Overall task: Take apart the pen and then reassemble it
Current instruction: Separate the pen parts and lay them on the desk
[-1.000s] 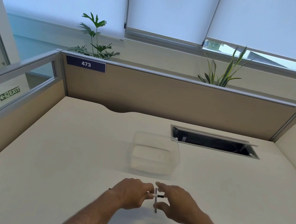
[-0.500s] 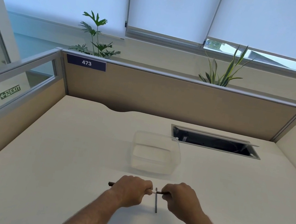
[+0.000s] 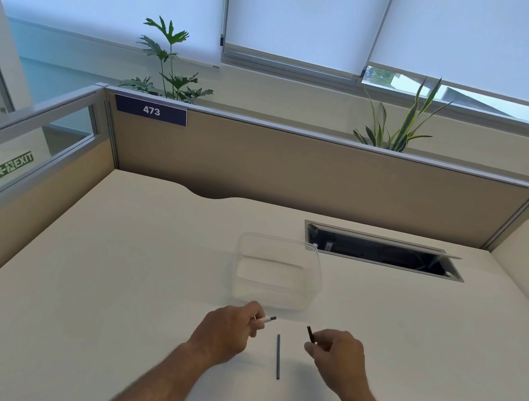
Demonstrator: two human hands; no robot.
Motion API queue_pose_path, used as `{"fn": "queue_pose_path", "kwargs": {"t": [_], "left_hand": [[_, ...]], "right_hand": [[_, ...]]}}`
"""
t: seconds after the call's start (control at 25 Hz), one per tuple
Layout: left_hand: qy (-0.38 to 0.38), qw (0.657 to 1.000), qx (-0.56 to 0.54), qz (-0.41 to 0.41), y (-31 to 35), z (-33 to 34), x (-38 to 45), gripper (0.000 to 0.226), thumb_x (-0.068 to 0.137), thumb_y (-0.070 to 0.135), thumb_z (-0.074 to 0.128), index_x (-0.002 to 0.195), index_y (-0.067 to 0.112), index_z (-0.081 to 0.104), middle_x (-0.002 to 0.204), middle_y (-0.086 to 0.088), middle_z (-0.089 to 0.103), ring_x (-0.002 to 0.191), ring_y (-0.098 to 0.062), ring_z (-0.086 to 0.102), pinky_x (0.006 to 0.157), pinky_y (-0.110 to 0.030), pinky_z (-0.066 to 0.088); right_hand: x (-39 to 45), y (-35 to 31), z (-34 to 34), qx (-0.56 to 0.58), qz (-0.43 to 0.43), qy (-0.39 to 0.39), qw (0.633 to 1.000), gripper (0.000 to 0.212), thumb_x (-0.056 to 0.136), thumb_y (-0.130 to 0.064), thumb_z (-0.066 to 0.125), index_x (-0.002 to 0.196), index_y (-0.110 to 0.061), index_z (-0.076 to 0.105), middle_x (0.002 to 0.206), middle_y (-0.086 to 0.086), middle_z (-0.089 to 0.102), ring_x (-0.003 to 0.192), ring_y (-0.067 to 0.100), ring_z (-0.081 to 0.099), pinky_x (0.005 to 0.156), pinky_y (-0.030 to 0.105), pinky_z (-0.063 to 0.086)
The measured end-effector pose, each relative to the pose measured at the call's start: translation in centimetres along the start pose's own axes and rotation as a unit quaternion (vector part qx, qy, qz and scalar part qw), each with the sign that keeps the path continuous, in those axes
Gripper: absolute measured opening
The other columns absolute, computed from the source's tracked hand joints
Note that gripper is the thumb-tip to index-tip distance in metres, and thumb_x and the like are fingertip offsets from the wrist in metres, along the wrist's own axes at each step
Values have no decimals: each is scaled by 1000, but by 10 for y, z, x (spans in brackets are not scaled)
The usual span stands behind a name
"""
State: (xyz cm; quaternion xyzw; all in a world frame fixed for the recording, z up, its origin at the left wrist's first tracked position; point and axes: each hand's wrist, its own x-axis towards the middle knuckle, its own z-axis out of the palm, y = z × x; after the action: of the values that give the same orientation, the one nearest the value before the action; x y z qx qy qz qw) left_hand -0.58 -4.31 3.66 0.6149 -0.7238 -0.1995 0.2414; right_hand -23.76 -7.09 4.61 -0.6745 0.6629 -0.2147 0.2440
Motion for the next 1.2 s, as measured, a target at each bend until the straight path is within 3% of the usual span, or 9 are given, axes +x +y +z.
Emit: {"fn": "queue_pose_path", "kwargs": {"t": [0.08,0.2,0.32,0.56,0.72,0.88,1.08,1.2], "left_hand": [[17,999,-27,-7,0,2,-1,8,99,31,45,94,31,50,74,17,67,73,-12,64,69,-36,55],[36,997,-65,-20,-1,4,-1,8,99,32,47,92,32,49,72,19,67,68,-9,65,67,-37,56],[57,992,-104,-34,-1,6,0,10,98,24,48,92,33,49,74,18,69,67,-4,67,68,-37,57],[126,975,-175,-50,1,5,1,11,97,17,48,92,27,46,81,12,75,82,-10,72,74,-36,57],[160,965,-198,-71,1,4,2,12,98,12,52,93,22,47,86,7,76,86,-3,72,73,-34,57],[163,961,-212,-70,1,4,2,13,97,12,54,91,21,47,84,5,77,86,-1,71,72,-35,58],[163,960,-217,-72,1,5,1,18,96,13,57,89,25,45,83,6,76,84,-1,71,72,-38,58],[161,959,-222,-73,1,5,0,19,96,13,57,89,26,45,84,6,76,84,-1,71,73,-38,59]], "right_hand": [[0,2,1,15,35,0,999,15,73,-19,79,88,-16,78,69,-7,67,69,12,64,64,20,44],[-1,5,1,18,96,-15,995,14,68,-21,81,79,-21,73,72,-6,72,67,14,69,68,27,55],[-1,9,2,13,146,-35,989,11,63,-16,81,61,-17,70,58,-1,73,51,16,71,65,30,61],[-3,22,8,-10,189,-68,980,9,51,-15,74,55,-8,71,47,3,70,48,18,70,59,32,63],[-4,22,8,-14,189,-65,980,15,53,-22,77,60,-11,70,50,1,70,48,16,69,56,28,60],[-7,14,14,-31,142,-4,989,20,66,-37,76,70,-23,62,72,-6,69,67,13,64,61,27,52],[-10,-10,37,-20,83,-56,995,28,68,-43,78,61,-21,62,64,-10,65,60,2,58,50,18,40],[-11,-20,46,-12,55,-59,997,28,65,-47,78,68,-22,65,66,-9,66,62,3,60,52,19,43]]}}
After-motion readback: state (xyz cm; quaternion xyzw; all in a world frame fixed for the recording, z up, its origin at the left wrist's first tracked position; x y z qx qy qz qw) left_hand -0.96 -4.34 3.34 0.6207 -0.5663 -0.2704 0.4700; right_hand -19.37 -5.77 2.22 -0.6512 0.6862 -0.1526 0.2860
